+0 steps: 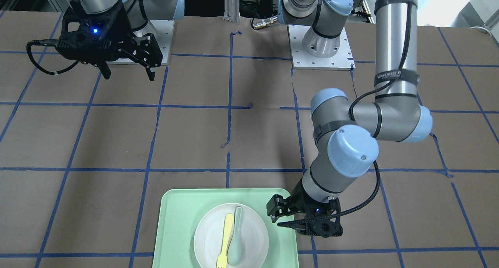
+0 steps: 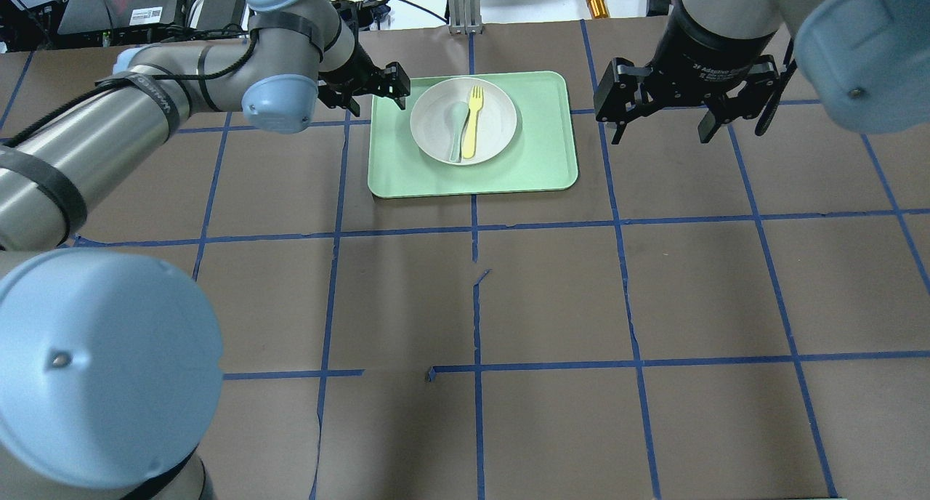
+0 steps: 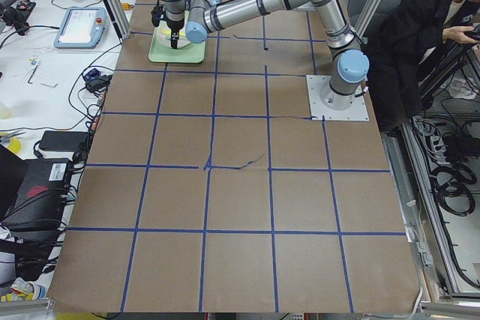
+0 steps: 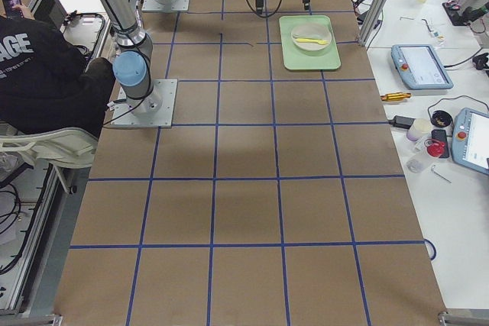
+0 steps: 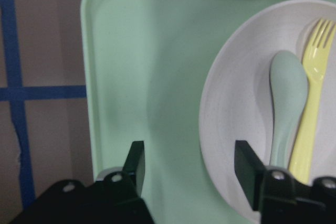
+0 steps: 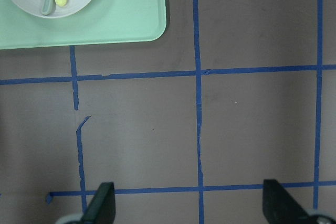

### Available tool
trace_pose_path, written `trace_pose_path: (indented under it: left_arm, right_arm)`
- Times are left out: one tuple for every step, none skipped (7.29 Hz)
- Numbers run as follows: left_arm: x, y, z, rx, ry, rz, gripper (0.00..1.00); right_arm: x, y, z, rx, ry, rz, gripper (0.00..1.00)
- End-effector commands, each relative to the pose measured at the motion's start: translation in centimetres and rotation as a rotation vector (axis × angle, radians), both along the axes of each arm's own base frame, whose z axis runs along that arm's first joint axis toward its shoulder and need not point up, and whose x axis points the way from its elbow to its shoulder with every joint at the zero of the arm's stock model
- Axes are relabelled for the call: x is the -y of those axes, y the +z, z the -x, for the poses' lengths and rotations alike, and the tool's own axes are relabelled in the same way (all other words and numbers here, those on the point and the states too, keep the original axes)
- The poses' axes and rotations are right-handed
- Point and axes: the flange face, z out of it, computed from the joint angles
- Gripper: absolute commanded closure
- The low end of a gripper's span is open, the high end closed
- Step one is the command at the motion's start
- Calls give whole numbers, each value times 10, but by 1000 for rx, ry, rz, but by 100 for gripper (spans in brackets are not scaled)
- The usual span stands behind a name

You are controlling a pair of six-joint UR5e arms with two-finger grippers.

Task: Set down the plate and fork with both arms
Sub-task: 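Open the left gripper and lift it away from the plate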

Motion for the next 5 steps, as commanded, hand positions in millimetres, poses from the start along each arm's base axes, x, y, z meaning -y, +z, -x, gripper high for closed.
trace_pose_path:
  left_arm:
    - [-71,126,-2,68,-3,-13,0]
    - [-105,171,7,75,-7,3,0]
    - [-146,201,22,96,-28,-28,0]
    - [-172,214,20,107,-31,-54,0]
    - [-192,210,15,119,-27,-64,0]
  right_arm:
    - [0,0,0,2,0,0,0]
    - [0,0,0,2,0,0,0]
    - [0,1,0,0,-1,1,0]
    - [0,1,0,-1,1,2,0]
    - [0,0,0,0,1,0,0]
